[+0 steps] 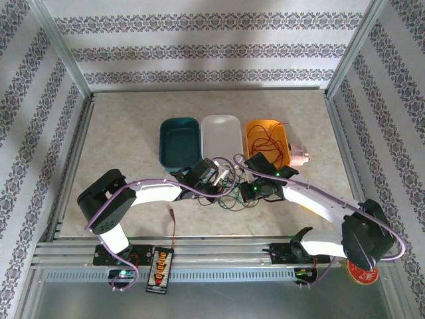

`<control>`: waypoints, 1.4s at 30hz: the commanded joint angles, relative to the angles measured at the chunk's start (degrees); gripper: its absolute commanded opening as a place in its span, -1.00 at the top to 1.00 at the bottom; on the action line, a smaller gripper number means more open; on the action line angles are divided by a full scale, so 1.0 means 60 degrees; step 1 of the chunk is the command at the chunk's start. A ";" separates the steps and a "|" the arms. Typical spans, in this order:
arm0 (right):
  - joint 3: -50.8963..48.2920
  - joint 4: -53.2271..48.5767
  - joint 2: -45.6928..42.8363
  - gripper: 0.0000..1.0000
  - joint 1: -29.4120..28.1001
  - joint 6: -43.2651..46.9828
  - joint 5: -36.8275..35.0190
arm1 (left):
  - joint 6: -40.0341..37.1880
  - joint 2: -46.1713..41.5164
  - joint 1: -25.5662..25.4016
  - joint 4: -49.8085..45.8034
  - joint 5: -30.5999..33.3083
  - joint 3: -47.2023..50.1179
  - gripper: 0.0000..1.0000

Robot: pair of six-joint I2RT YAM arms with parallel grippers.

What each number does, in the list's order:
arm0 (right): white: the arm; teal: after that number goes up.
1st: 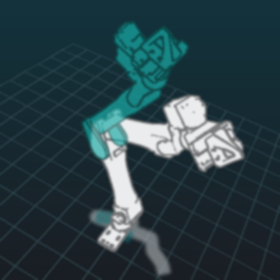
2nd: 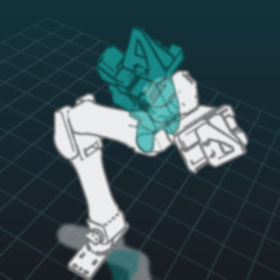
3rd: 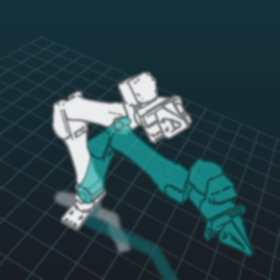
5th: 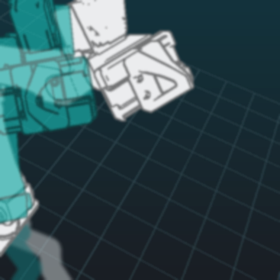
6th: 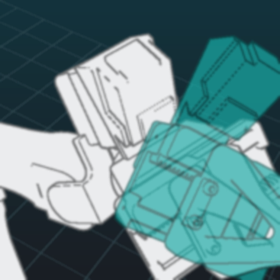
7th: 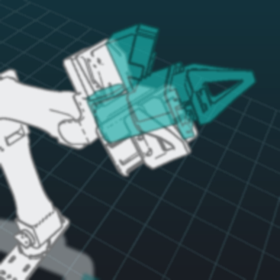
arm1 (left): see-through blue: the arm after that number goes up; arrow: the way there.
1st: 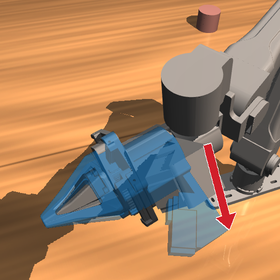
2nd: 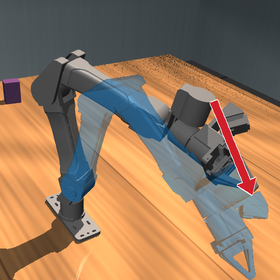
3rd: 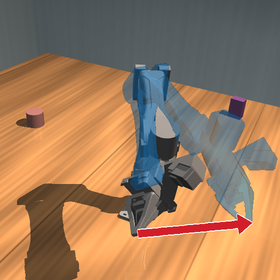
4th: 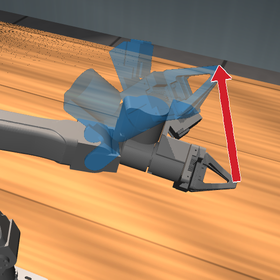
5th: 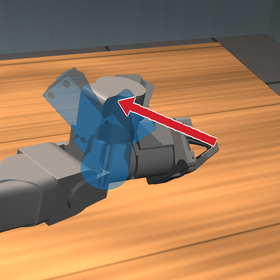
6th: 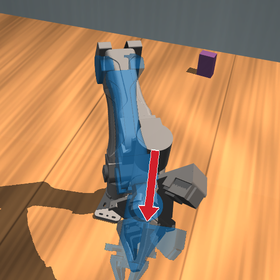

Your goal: Untangle the cables

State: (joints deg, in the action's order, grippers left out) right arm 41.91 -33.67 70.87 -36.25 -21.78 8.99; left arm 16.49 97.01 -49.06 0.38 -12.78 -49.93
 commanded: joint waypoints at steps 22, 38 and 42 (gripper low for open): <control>0.1861 0.0047 -0.3316 1.00 0.4285 -0.1080 0.2237 | 0.0298 0.0658 -0.0056 0.0273 0.0468 0.1068 1.00; 0.1875 -0.0481 -0.3107 1.00 0.6027 -0.2014 0.1909 | 0.0372 0.0673 -0.0057 0.0455 0.0591 0.1289 1.00; 0.1891 -0.0966 -0.3280 1.00 0.6042 -0.2009 0.0419 | 0.0380 0.0538 -0.0056 0.0409 0.0657 0.1401 1.00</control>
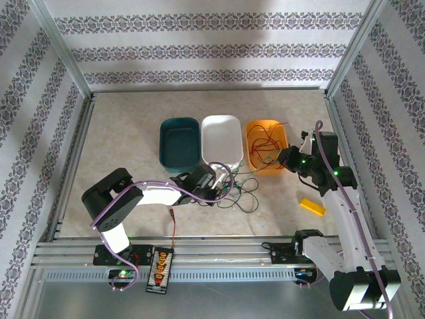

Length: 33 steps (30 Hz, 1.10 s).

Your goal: Untangle the cables

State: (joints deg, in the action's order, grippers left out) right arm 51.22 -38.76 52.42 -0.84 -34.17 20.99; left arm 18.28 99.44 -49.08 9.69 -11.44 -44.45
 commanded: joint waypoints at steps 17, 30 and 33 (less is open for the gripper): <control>-0.0407 -0.1158 -0.1596 1.00 0.0125 -0.0157 -0.6472 | -0.0074 -0.0383 -0.0052 -0.1648 0.0830 0.0420 1.00; -0.0136 -0.1328 -0.1691 1.00 0.0355 0.0173 -0.8028 | -0.0074 -0.1027 0.0012 -0.2189 0.1983 0.0689 1.00; -0.0180 -0.1122 -0.1749 1.00 0.0594 0.0188 -0.7650 | -0.0031 -0.1239 0.0129 -0.2286 0.2138 0.0847 1.00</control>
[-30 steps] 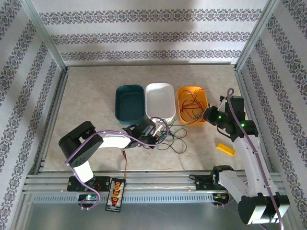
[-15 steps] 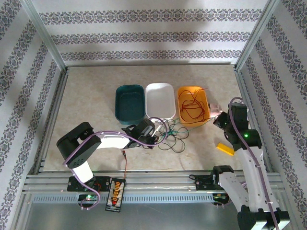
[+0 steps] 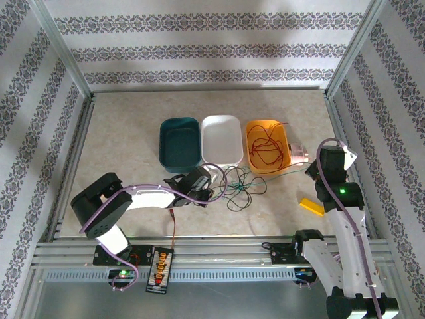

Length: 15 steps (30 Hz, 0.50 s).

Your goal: Untangle the cables

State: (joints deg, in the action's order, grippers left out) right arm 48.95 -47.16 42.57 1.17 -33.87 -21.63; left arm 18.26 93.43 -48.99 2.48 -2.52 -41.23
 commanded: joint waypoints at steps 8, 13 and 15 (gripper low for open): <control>-0.0949 0.3406 -0.0336 0.95 0.0021 -0.0084 0.5335 | -0.0435 -0.0571 0.0182 -0.1123 0.0582 0.0331 1.00; -0.1304 0.4863 -0.0214 0.95 -0.1886 0.0024 0.6359 | -0.0909 -0.0527 0.0167 -0.1249 0.0370 -0.0173 0.97; -0.1237 0.4888 0.0041 0.97 -0.2636 0.0253 0.5986 | -0.1054 -0.0487 0.0167 -0.1234 0.0256 -0.0345 0.97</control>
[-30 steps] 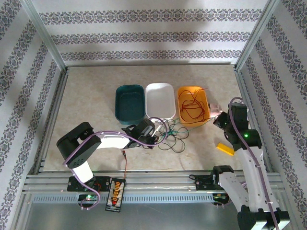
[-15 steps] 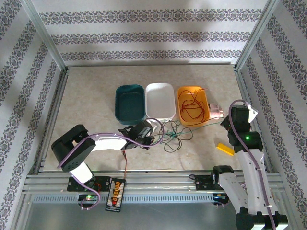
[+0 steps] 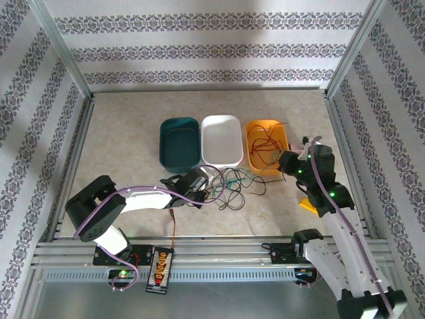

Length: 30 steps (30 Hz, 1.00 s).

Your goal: Untangle the cables

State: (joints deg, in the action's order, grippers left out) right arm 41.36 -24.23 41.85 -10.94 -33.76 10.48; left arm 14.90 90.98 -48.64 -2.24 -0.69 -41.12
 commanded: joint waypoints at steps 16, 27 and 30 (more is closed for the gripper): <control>0.1450 0.2642 0.1357 1.00 -0.2806 0.0674 -0.0694 | -0.0299 0.0415 0.0065 -0.0160 -0.0674 -0.0714 1.00; 0.2793 0.2599 0.0308 1.00 -0.2704 0.1271 -0.2286 | 0.0036 0.0831 0.0065 0.0163 -0.0679 -0.0372 1.00; 0.2858 0.2598 -0.0074 1.00 -0.2598 0.1495 -0.3227 | 0.0077 0.0898 0.0065 0.0221 -0.0648 -0.0293 1.00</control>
State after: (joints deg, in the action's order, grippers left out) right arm 56.36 -11.05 43.38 -27.42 -26.98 -1.39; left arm 14.37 95.20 -48.64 -0.84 -4.47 -44.31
